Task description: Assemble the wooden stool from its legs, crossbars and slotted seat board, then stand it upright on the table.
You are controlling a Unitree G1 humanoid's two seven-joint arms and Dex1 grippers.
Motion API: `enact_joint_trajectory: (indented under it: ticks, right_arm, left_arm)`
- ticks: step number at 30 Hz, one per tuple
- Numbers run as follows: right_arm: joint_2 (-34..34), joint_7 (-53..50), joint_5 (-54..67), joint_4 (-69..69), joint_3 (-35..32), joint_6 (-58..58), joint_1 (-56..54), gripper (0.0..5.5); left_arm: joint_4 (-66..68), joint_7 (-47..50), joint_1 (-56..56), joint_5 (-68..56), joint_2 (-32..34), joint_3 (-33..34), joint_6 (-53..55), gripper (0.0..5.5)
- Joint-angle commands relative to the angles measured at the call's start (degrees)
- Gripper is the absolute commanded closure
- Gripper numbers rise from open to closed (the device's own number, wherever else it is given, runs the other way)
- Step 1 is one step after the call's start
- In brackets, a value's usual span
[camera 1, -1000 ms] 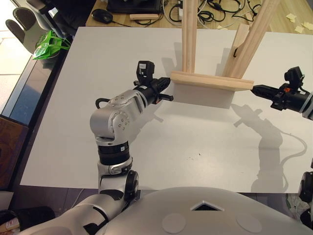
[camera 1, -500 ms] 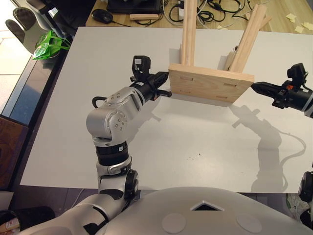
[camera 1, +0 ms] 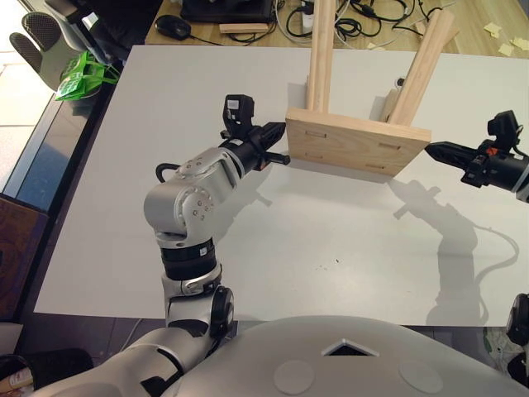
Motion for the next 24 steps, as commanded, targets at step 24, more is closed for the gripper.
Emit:
enact_joint_trajectory:
  ticks: [24]
  right_arm:
    - [-2.2, -5.5, -20.8, 18.3, 18.5, -28.3, -3.4, 5.50]
  left_arm:
    - [16.8, 9.3, -3.5, 10.6, 3.0, -14.7, -2.7, 5.47]
